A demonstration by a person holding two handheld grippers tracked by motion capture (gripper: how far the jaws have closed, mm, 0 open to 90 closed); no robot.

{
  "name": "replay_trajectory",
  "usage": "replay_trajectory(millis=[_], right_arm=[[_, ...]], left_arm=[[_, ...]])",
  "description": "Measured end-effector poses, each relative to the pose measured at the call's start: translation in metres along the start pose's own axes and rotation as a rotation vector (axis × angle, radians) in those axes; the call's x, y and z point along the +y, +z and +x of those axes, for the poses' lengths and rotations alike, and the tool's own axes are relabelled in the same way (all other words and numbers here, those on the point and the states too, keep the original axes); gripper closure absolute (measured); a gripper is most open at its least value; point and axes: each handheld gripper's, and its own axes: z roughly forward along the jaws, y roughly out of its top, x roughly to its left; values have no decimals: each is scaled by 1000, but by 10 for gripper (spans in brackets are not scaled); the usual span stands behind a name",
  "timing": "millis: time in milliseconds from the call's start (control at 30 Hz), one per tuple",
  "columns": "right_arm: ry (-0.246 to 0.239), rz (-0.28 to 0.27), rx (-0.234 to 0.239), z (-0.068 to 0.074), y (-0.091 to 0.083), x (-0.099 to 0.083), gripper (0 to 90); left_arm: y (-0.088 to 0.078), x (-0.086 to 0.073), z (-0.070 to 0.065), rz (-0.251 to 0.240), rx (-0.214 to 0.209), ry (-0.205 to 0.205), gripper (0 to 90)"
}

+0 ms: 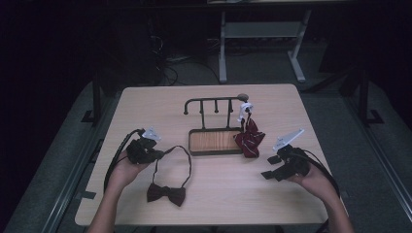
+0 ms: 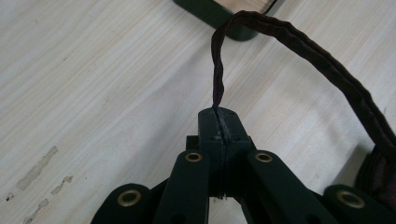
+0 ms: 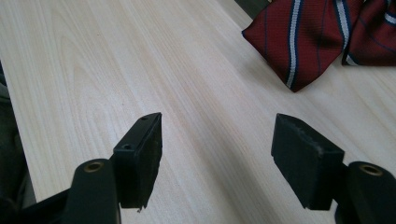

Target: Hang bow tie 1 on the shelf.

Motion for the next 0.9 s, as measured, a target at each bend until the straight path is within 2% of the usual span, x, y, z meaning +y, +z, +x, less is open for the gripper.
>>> replay_trajectory(millis=[367,600,900], right_arm=[[-1,10,5,-2,4,-1,326],[2,7,-4,-2,3,-1,319],[4,1,-6,-3,0,-2,316]], left_arm=[[-10,9,-8,-9,-5,33,899],[-24,18,-12,-3,-9,84,900],[-34,24,-14,-8,-30,101,900]])
